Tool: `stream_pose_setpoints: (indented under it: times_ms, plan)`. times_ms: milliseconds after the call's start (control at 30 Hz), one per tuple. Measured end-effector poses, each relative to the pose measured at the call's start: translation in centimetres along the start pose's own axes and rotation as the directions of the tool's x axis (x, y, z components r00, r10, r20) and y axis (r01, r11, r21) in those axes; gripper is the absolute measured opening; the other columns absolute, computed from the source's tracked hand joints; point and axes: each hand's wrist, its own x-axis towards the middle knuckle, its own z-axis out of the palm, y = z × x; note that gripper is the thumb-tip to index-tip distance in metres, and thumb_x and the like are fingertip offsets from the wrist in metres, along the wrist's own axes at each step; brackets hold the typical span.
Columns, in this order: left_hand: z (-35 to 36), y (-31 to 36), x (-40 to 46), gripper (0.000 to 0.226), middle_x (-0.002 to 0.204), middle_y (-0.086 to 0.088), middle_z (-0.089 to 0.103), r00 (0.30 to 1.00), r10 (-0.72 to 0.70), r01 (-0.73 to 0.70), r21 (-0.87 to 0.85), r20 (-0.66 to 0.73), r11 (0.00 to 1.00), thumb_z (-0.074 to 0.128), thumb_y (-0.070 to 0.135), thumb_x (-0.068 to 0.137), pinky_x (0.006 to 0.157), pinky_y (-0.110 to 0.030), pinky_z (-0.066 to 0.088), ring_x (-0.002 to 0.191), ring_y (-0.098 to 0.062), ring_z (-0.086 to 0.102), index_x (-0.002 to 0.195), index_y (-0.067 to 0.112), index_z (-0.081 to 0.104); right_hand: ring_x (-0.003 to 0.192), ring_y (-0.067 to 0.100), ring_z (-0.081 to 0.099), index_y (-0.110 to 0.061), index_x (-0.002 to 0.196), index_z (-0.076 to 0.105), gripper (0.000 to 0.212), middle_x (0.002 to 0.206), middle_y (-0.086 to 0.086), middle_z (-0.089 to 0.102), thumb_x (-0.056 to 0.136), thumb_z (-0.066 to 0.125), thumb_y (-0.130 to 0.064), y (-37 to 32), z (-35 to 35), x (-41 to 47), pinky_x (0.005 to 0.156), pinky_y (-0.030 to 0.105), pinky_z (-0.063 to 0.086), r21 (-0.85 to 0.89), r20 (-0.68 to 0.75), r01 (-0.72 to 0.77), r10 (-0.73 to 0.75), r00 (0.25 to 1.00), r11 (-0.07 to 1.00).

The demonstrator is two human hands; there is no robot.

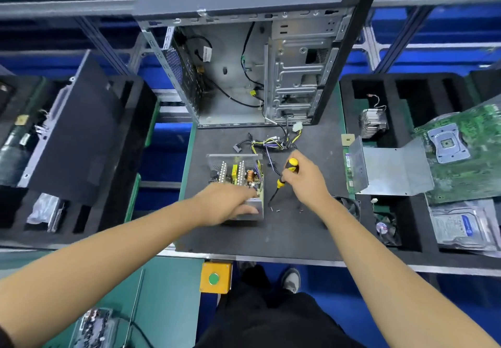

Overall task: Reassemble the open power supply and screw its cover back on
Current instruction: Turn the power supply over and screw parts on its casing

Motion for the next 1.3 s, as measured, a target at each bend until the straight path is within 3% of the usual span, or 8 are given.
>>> stream_pose_setpoints:
  times_ms: [133, 333, 500, 633, 900, 1033, 1167, 1300]
  plan:
    - [-4.7, -2.1, 0.9, 0.034, 0.081, 0.012, 0.058, 0.983, 0.076, -0.017, -0.329, 0.168, 0.944, 0.052, 0.057, 0.101, 0.068, -0.034, 0.039, 0.074, -0.007, 0.053, 0.094, 0.024, 0.054, 0.062, 0.022, 0.048, -0.020, 0.077, 0.044, 0.012, 0.068, -0.001, 0.061, 0.073, 0.054, -0.027, -1.2, -0.8, 0.4, 0.061, 0.039, 0.043, 0.026, -0.035, 0.029, -0.028, 0.999, 0.999]
    - [-8.0, -6.1, 3.1, 0.040, 0.104, -0.006, 0.073, 0.960, 0.088, 0.124, -0.684, 0.266, 0.719, 0.063, 0.050, 0.097, 0.105, -0.052, 0.045, 0.097, -0.018, 0.062, 0.107, 0.013, 0.073, 0.076, 0.033, 0.061, -0.018, 0.079, 0.044, 0.019, 0.078, 0.006, 0.069, 0.073, 0.042, -0.037, -2.6, -1.0, 1.7, 0.068, 0.043, 0.050, -0.027, -0.035, 0.031, -0.032, 0.999, 0.999]
    - [-8.4, -9.1, 4.3, 0.073, 0.091, -0.014, 0.060, 0.963, 0.010, 0.215, -0.787, 0.271, 0.578, 0.072, 0.071, 0.079, 0.073, -0.038, 0.039, 0.081, -0.029, 0.048, 0.096, -0.001, 0.066, 0.071, 0.034, 0.061, -0.027, 0.075, 0.038, 0.008, 0.074, 0.006, 0.068, 0.075, 0.041, -0.034, -2.8, -0.7, 2.9, 0.061, 0.039, 0.046, -0.084, -0.017, 0.016, -0.018, 1.000, 0.996]
    - [-8.1, -10.2, 5.5, 0.061, 0.087, -0.011, 0.071, 0.892, 0.020, 0.395, -0.799, 0.452, 0.453, 0.077, 0.070, 0.074, 0.066, -0.030, 0.050, 0.074, -0.026, 0.062, 0.095, 0.013, 0.074, 0.069, 0.032, 0.063, -0.024, 0.077, 0.038, 0.005, 0.070, 0.005, 0.065, 0.079, 0.042, -0.023, -3.2, 0.2, 4.0, 0.066, 0.044, 0.051, -0.055, 0.006, -0.004, 0.004, 1.000, 0.998]
    - [-7.2, -8.2, 6.6, 0.041, 0.088, 0.011, 0.072, 0.903, 0.109, 0.282, -0.764, 0.416, 0.580, 0.056, 0.049, 0.102, 0.076, -0.028, 0.043, 0.069, 0.002, 0.065, 0.099, 0.012, 0.072, 0.059, 0.006, 0.063, -0.008, 0.080, 0.047, 0.018, 0.102, 0.026, 0.059, 0.087, 0.037, 0.006, -4.9, 1.7, 6.4, 0.059, 0.031, 0.041, 0.153, 0.147, -0.020, -0.003, 0.989, 0.988]
    - [-6.6, -8.7, 5.7, 0.047, 0.093, 0.009, 0.066, 0.934, 0.123, 0.206, -0.789, 0.334, 0.578, 0.052, 0.054, 0.102, 0.090, -0.030, 0.042, 0.086, -0.005, 0.060, 0.090, 0.012, 0.070, 0.055, 0.028, 0.060, -0.025, 0.072, 0.051, 0.026, 0.087, 0.021, 0.064, 0.077, 0.036, -0.005, -5.1, 2.5, 6.8, 0.055, 0.033, 0.043, 0.231, 0.241, 0.013, -0.071, 0.968, 0.973]
    - [-5.9, -7.9, 5.8, 0.043, 0.085, -0.005, 0.042, 0.945, 0.176, 0.129, -0.807, 0.277, 0.577, 0.051, 0.052, 0.102, 0.079, -0.035, 0.030, 0.080, -0.020, 0.038, 0.089, 0.012, 0.053, 0.049, 0.026, 0.053, -0.018, 0.074, 0.040, 0.013, 0.077, 0.002, 0.061, 0.070, 0.038, -0.006, -4.5, 2.9, 6.7, 0.052, 0.031, 0.035, 0.255, 0.311, 0.019, -0.101, 0.945, 0.967]
    - [-5.9, -7.9, 5.5, 0.041, 0.078, -0.001, 0.041, 0.956, 0.181, 0.079, -0.800, 0.229, 0.595, 0.048, 0.043, 0.107, 0.067, -0.030, 0.030, 0.070, -0.012, 0.036, 0.082, 0.012, 0.049, 0.047, 0.024, 0.050, -0.017, 0.071, 0.043, 0.013, 0.068, 0.011, 0.056, 0.067, 0.044, -0.005, -4.4, 2.2, 6.5, 0.053, 0.030, 0.034, 0.354, 0.255, -0.012, -0.084, 0.963, 0.935]
